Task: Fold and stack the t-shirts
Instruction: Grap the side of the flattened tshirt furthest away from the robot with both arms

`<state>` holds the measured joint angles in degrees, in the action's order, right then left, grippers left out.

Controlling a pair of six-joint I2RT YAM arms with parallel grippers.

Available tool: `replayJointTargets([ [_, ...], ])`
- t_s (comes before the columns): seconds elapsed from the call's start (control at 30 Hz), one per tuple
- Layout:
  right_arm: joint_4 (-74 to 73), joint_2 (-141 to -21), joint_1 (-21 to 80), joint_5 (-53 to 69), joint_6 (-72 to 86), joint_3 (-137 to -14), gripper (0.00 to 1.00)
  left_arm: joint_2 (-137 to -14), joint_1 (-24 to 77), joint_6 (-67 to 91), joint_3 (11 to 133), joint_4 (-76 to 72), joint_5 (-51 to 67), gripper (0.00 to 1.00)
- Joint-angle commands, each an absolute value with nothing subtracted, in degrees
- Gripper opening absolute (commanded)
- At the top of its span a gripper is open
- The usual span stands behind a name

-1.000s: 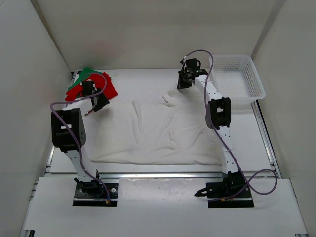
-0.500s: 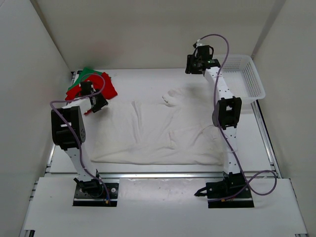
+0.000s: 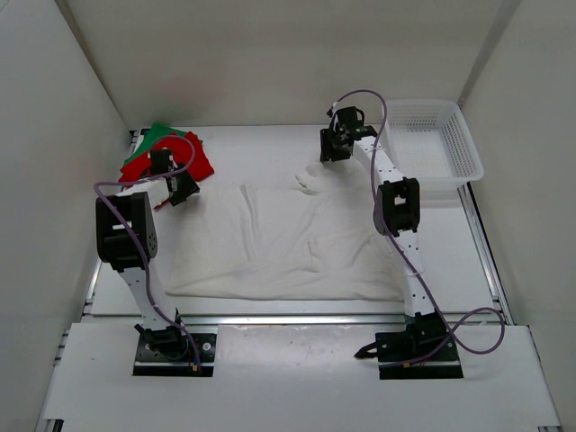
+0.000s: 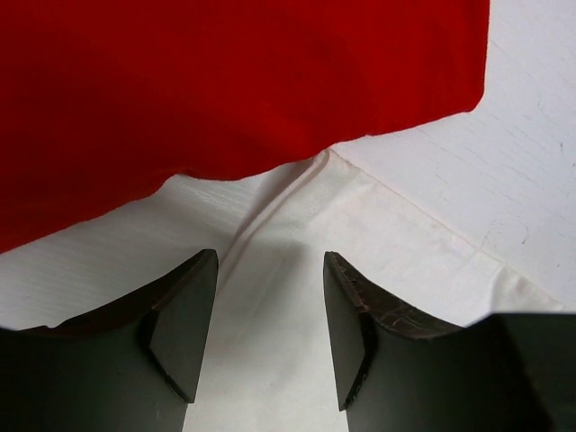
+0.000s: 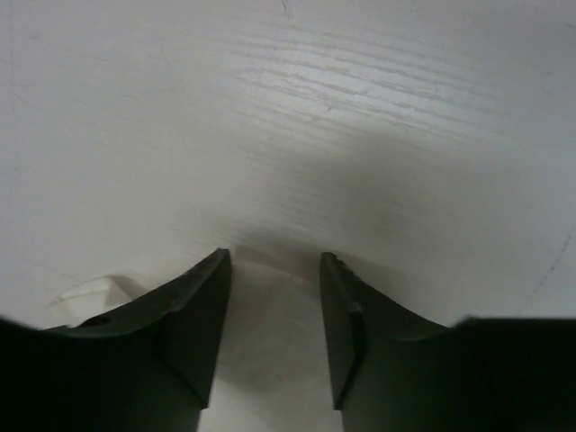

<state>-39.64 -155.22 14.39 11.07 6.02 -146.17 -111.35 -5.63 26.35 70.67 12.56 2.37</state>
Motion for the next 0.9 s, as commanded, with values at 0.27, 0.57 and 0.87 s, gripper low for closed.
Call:
replayJointTargets([
  [0.27, -43.16, -153.99, 13.54, 7.03, 5.89, -148.71, 0.0, -110.04, -5.8, 26.19, 71.89, 11.34, 3.69, 0.61],
  [0.57, -41.31, -147.13, 7.39, 10.63, 8.44, -148.89, 0.0, -110.13, -5.54, 25.31, 72.07, 12.04, 0.79, 0.61],
  [0.87, -39.82, -147.04, 8.08, 14.67, 7.91, -148.89, 0.0, -108.02, -4.92, 24.52, 71.54, 10.11, -3.42, 0.59],
])
